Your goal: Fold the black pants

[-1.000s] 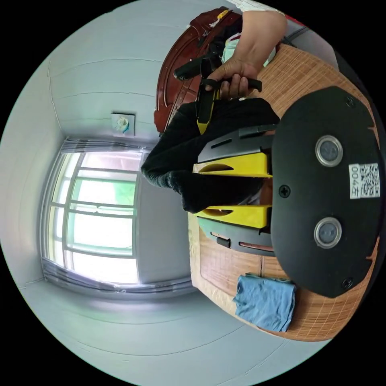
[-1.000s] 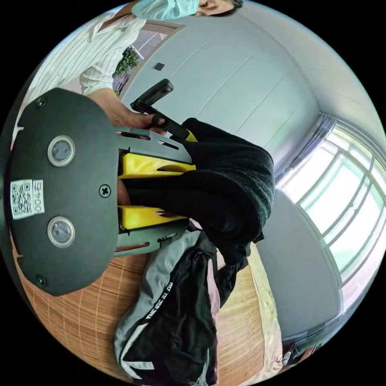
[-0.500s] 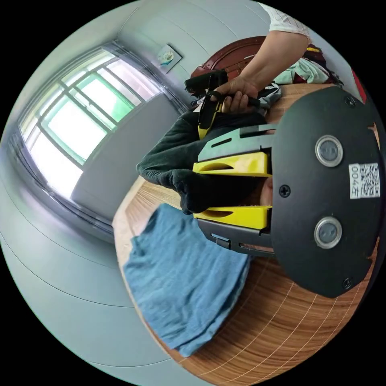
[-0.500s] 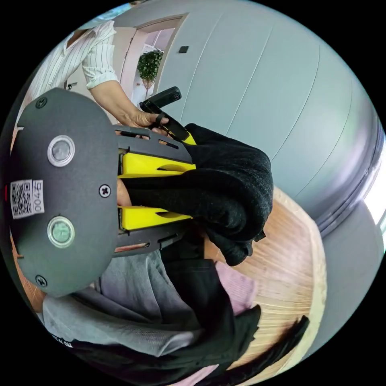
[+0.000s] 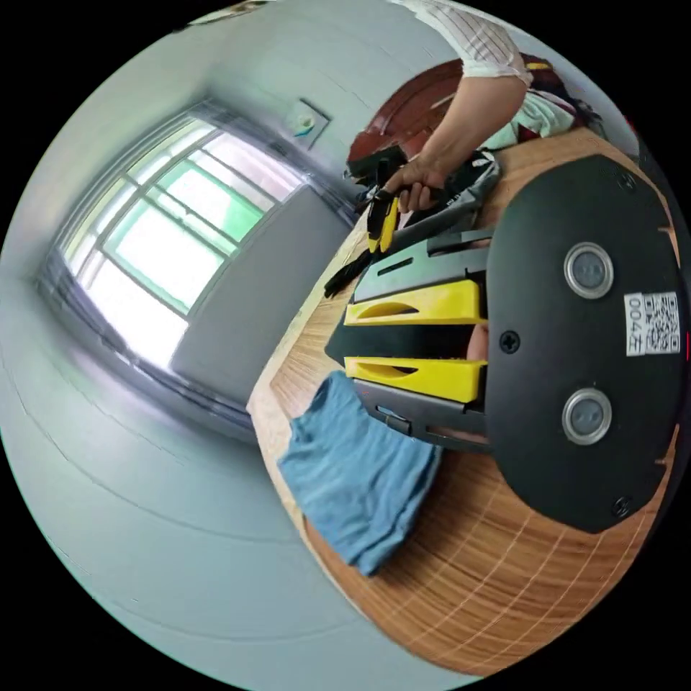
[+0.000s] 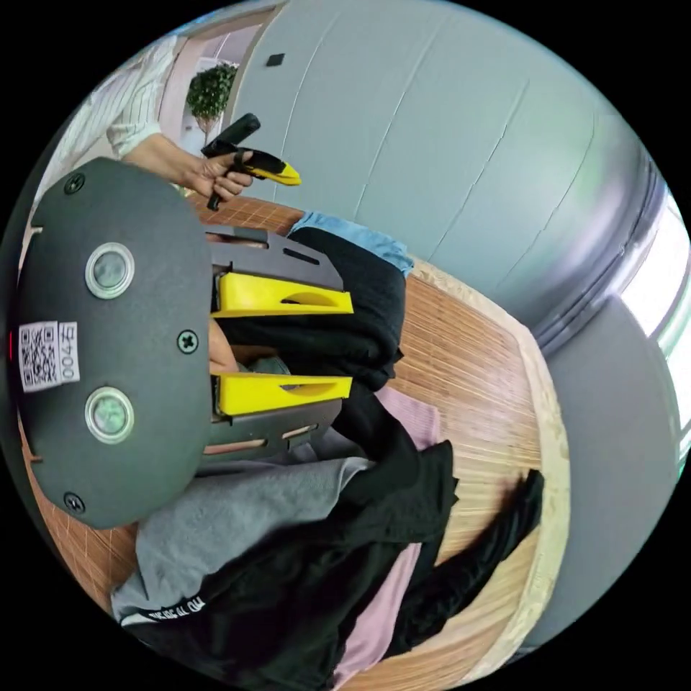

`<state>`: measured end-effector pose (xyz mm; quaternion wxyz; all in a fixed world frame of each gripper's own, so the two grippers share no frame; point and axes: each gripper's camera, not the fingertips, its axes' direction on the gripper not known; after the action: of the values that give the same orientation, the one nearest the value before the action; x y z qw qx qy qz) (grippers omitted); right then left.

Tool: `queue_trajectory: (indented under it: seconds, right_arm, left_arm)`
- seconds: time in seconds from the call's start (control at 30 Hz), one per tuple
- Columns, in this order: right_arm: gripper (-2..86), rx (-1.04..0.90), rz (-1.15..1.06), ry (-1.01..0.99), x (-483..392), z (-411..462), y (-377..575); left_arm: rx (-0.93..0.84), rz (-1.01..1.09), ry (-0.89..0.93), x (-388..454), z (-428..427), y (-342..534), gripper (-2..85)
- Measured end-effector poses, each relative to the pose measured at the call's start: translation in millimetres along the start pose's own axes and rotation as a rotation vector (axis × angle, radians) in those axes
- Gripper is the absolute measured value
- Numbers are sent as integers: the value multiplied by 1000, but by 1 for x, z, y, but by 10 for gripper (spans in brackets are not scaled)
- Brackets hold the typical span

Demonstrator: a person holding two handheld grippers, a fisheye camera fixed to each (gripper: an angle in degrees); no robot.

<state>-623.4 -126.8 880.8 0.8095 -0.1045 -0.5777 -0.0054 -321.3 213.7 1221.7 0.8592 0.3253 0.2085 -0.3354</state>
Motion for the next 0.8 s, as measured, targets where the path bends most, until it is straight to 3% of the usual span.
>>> queue_trajectory:
  seconds: [0.1, 0.2, 0.27, 0.43, 0.57, 0.67, 0.8]
  right_arm:
    - [77, 50, -167, 24, -43, 25, -8]
    - [57, -79, -266, 121, -63, 79, -13]
    - [42, -83, -379, 236, -55, 113, -1]
    - [27, 6, -225, -8, -25, 85, -14]
    - [83, 158, 28, -44, 19, 45, -13]
    - [86, 63, 109, -111, 40, 57, -19]
    - [52, 23, 45, -113, 31, 69, -22]
  left_arm:
    - [-141, -18, 81, -7, 93, -23, 56]
    - [-368, 22, -56, -17, 172, -8, 59]
    - [-355, 6, -65, -23, 185, -1, 55]
    - [-341, -21, -13, -21, 180, -18, 49]
    - [-144, 61, -24, 2, 162, -42, 32]
    - [-242, 13, -30, 2, 205, -53, 27]
    - [-343, -50, -92, -7, 237, -51, 21]
